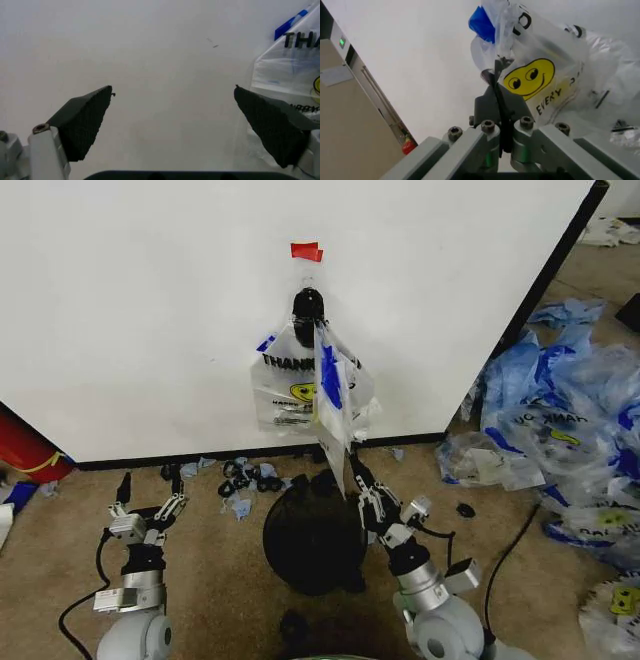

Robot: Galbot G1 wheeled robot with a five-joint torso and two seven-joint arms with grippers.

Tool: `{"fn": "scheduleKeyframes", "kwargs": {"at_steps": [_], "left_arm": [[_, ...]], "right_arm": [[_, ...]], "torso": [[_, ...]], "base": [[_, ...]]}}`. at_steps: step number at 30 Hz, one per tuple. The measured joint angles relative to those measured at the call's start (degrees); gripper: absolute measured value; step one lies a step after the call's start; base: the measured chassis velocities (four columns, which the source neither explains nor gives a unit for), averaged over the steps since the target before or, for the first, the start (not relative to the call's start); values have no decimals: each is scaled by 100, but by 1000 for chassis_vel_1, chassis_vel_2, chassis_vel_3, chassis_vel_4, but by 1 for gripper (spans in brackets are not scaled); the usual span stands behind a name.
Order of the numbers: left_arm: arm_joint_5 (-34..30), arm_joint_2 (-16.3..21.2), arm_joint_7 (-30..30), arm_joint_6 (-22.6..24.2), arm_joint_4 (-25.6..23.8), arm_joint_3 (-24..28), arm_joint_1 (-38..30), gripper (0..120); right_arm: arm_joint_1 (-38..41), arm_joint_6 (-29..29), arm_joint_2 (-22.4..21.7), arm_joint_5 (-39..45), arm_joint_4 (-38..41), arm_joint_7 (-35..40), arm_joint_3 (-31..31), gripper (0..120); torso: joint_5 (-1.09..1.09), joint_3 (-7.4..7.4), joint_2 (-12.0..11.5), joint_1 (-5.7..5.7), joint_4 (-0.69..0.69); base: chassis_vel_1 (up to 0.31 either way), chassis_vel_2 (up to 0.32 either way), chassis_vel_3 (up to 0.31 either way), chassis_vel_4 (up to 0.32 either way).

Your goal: Pick up the garbage bag from the wall and place it over the trash bin.

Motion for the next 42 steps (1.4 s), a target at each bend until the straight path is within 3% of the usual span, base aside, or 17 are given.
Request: {"fn": "scheduleKeyframes", "kwargs": {"at_steps": [42], "left_arm": [[-209,179,32,-51,93,-15,-29,97]], "right_arm": [[-2008,690,-49,-955,301,-389,709,0]], "torso": [[0,0,0,0,0]], "base": [[0,0,0,0]]}}
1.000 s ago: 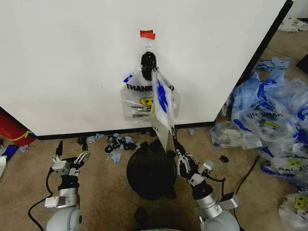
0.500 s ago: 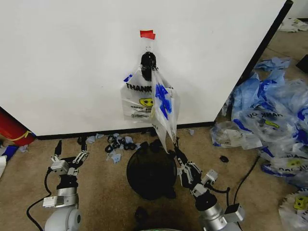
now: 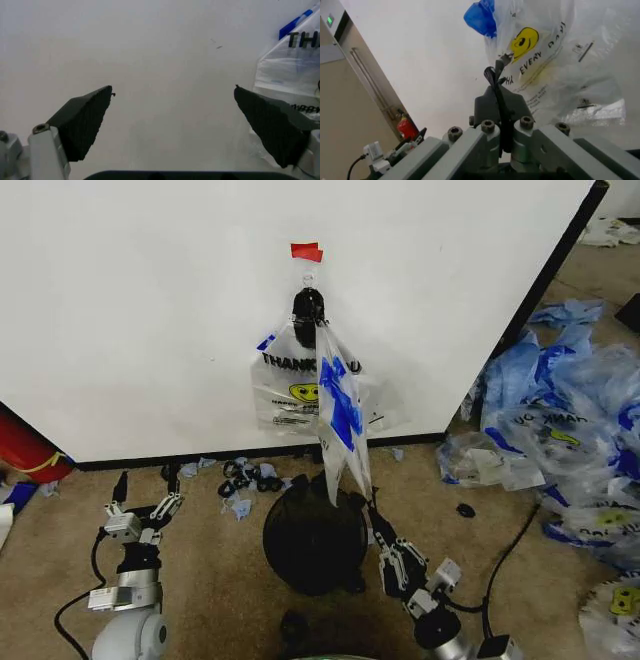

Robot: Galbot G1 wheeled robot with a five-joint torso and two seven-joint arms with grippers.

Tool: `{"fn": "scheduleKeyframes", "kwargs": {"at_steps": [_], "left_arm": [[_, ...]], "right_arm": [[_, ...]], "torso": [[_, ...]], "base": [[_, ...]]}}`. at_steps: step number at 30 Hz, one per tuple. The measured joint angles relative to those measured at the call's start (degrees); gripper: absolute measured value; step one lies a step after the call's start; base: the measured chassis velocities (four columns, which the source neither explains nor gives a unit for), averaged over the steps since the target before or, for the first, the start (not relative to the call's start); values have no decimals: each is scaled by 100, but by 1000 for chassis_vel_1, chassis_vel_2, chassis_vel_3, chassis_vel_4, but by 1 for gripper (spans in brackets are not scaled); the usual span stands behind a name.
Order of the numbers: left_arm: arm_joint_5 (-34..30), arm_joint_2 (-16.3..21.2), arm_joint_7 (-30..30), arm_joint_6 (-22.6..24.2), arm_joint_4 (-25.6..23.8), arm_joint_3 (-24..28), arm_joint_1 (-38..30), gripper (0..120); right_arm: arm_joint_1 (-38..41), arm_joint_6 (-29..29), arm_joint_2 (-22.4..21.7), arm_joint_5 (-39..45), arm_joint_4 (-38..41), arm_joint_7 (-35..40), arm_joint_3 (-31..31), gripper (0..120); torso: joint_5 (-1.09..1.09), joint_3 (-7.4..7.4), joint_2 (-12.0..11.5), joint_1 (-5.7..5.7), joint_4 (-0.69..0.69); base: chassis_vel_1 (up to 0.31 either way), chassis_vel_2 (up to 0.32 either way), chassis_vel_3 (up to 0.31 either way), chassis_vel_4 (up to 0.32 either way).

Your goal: Pick up the garbage bag from the wall and place it over the trash bin.

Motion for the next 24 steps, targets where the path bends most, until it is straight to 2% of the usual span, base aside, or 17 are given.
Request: {"fn": "scheduleKeyframes", "kwargs": {"at_steps": [24], "left_arm": [[-9,9,5,-49,49,4,0,96]], "right_arm": [[-702,496,186,-97,-133,-308,242,0]], "torso": [[0,0,0,0,0]], "base": [[0,0,0,0]]}}
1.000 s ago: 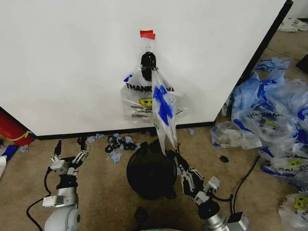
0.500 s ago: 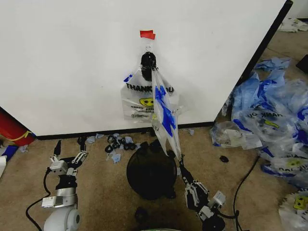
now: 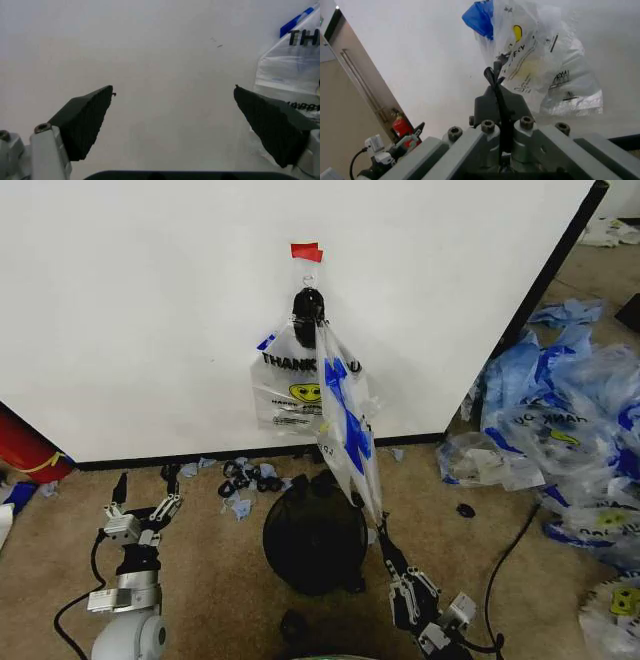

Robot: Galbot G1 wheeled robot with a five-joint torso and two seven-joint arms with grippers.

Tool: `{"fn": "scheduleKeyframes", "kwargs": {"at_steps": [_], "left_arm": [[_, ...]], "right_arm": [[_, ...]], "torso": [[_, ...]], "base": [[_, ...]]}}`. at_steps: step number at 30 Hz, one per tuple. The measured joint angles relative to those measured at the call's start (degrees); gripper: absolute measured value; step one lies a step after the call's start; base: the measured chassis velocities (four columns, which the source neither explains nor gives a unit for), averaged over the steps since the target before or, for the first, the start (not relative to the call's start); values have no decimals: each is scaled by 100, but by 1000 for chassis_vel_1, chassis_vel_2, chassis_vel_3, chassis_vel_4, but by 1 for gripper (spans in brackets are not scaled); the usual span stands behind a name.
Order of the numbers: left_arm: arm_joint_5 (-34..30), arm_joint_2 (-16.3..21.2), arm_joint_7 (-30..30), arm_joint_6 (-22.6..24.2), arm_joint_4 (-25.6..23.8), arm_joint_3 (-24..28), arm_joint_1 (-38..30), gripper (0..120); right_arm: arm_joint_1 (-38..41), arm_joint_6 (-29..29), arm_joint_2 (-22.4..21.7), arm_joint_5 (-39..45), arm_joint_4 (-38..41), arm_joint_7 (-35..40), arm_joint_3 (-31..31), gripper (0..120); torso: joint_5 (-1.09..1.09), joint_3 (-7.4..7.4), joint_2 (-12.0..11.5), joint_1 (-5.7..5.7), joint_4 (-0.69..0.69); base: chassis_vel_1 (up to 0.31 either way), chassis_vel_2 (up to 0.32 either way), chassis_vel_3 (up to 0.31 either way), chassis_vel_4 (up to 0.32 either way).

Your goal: Pick up the garbage bag from the wall and place it over the trash bin.

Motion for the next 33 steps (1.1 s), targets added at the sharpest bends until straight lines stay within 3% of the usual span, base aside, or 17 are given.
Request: {"fn": "scheduleKeyframes", "kwargs": {"at_steps": [19,33], "left_arm": [[15,-4,0,1,118,16,-43,96],[76,-88,10,18,-89,47,31,96]], "right_arm": [[-138,114,122,-63,-181,-126,24,0],[1336,-352,-170,3,-266,481,-443,0]], "torso": [[0,0,0,0,0],[1,1,0,0,1]], "base": [[0,0,0,0],[0,0,0,0]]}}
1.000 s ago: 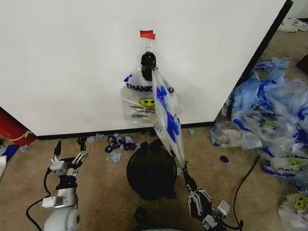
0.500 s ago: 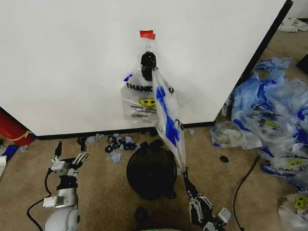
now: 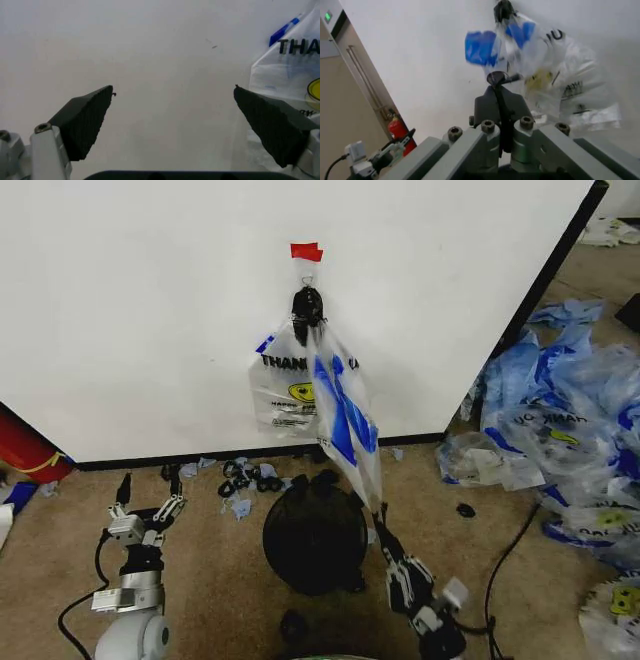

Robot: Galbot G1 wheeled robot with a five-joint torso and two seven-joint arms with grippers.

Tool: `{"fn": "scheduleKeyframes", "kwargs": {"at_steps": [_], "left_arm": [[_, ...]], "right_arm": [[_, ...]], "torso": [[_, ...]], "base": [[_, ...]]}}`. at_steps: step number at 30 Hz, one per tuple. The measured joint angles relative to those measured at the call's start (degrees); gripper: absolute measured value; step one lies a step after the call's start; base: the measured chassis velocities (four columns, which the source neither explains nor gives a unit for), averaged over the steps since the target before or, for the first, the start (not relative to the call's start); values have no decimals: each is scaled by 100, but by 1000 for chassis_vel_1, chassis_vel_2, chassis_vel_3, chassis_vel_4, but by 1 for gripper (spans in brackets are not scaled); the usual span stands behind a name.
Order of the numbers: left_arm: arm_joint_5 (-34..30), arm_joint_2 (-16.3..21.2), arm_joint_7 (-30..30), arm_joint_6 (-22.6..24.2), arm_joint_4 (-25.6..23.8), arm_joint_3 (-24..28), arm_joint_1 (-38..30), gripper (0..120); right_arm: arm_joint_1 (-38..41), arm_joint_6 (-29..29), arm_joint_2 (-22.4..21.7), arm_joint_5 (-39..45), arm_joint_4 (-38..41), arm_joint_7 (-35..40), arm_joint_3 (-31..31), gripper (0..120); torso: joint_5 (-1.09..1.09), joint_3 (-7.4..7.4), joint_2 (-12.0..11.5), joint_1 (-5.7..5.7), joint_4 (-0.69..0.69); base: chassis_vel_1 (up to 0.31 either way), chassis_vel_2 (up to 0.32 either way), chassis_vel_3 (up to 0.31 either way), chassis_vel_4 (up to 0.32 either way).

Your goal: Pick up the garbage bag from the wall and place it over the trash bin.

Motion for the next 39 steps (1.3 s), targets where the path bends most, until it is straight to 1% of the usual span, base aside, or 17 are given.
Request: {"fn": "scheduleKeyframes", "kwargs": {"at_steps": [3,4,7,11,12,15,18,19,23,25,26,31,32,34,39], "left_arm": [[10,-12,1,10,-58,3,16,96],[10,-12,1,10,-58,3,16,96],[7,-20,1,41,-177,29,28,96],[-174,36,-13,222,-608,235,119,96],[-174,36,-13,222,-608,235,119,96],[-482,176,-49,521,-1050,560,162,96],[-950,398,-149,967,-1539,1105,142,95],[-950,398,-149,967,-1539,1105,142,95],[-1561,718,-319,1412,-1876,1740,65,94],[-1831,862,-345,1532,-1934,1961,1,94],[-1831,862,-345,1532,-1934,1961,1,94],[-2476,1204,-358,1668,-1907,2316,-269,94],[-2476,1204,-358,1668,-1907,2316,-269,94],[-2719,1336,-370,1701,-1854,2423,-424,94],[-3028,1546,-466,1798,-1836,2615,-744,94]], "right_arm": [[420,-157,-96,98,-38,154,-161,0],[420,-157,-96,98,-38,154,-161,0],[750,-268,-176,184,-67,270,-290,0],[1168,-382,-287,287,-111,417,-485,0],[1168,-382,-287,287,-111,417,-485,0],[1432,-457,-357,333,-119,509,-640,0],[1704,-537,-409,351,-116,614,-810,0],[1704,-537,-409,351,-116,614,-810,0],[1875,-598,-412,347,-106,679,-931,0],[1884,-613,-405,334,-102,691,-971,0],[1884,-613,-405,334,-102,691,-971,0],[1868,-636,-403,260,-102,697,-1074,0],[1868,-636,-403,260,-102,697,-1074,0],[1873,-659,-400,241,-85,709,-1125,0],[1847,-694,-398,156,-64,726,-1199,0]], "torso": [[0,0,0,0,-1],[0,0,0,0,-1],[0,0,0,0,-1],[0,0,-2,0,-1],[0,0,-2,0,-1],[1,0,-2,0,-1],[1,0,-2,0,-1],[1,0,-2,0,-1],[-1,0,-2,0,-1],[0,0,-2,0,-1],[0,0,-2,0,-1],[0,0,-2,0,-1],[0,0,-2,0,-1],[-1,0,-2,0,-2],[-1,0,-1,0,-1]], "base": [[0,0,0,0],[0,0,0,0],[0,0,0,0],[0,0,0,0],[0,0,0,0],[0,0,0,0],[0,0,0,0],[0,0,0,0],[0,0,0,0],[0,0,0,0],[0,0,0,0],[0,0,0,0],[0,0,0,0],[0,0,0,0],[0,0,0,0]]}}
